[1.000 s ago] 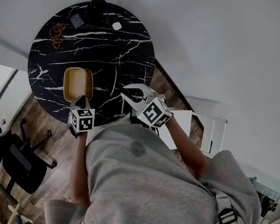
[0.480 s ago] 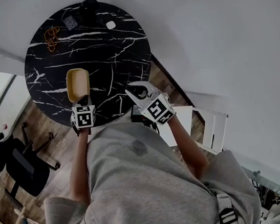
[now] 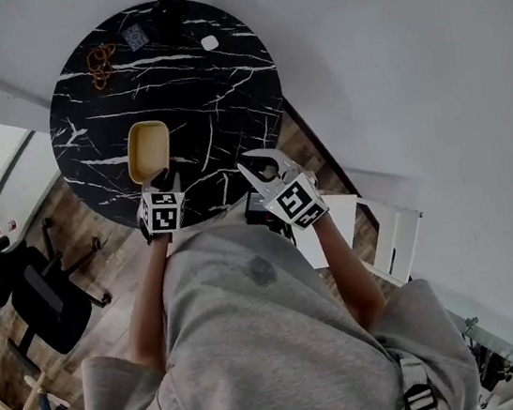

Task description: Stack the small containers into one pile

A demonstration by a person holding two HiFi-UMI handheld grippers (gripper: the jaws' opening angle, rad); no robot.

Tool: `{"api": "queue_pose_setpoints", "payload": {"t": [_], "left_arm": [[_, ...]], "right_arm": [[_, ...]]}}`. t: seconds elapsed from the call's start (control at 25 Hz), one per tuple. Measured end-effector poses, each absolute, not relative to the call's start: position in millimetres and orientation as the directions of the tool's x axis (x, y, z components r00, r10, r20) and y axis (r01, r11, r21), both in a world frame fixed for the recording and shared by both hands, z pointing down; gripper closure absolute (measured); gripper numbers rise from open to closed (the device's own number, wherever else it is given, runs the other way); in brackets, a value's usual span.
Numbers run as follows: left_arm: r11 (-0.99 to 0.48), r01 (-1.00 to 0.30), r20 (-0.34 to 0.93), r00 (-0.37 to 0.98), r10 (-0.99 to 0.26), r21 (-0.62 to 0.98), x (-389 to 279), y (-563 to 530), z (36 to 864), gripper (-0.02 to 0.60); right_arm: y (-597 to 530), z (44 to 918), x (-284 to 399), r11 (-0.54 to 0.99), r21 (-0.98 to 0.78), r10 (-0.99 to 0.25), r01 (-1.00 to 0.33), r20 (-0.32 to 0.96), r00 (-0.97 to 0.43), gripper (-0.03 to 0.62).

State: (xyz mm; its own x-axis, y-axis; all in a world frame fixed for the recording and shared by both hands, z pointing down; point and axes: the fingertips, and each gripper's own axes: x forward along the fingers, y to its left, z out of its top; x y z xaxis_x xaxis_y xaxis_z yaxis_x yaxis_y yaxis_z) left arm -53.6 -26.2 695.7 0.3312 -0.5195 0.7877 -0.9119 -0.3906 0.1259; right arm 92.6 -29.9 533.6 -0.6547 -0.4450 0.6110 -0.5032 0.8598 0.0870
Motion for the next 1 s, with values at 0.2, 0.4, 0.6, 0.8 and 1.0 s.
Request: {"api": "queue_pose_setpoints", "payload": {"t": [0.2,0.4,0.6,0.8,1.0], "left_arm": [[-0.347,-0.930,0.763,0.312,-0.566,0.123,-69.4,-28.9,691.5,0.479],[-0.293,-0.947,0.737,0.291,-0.610,0.131,-103.6,-35.5,678.3,0.472],[-0.313,-0.942,0.742,0.298,-0.601,0.125,-106.2,-39.5,683.2,0.476],[-0.360,-0.925,0.764,0.319,-0.561,0.122,-84.0,-47.7,696.4,0.476],[-0.374,-0.924,0.793,0.285,-0.539,0.077,-78.5,-56.7,708.9,0.478]], "right_arm": [[-27.9,534.8,95.4,0.857,0.094,-0.450,-0.507,0.615,-0.647,0.543],[-29.9,535.0,98.1,0.851,0.096,-0.459,-0.516,0.614,-0.642,0.543],[-31.1,532.8,95.1,0.850,0.104,-0.465,-0.516,0.611,-0.641,0.543],[-29.8,532.3,97.2,0.847,0.109,-0.469,-0.520,0.614,-0.635,0.543],[-26.9,534.4,101.5,0.844,0.112,-0.473,-0.525,0.619,-0.628,0.543]]}}
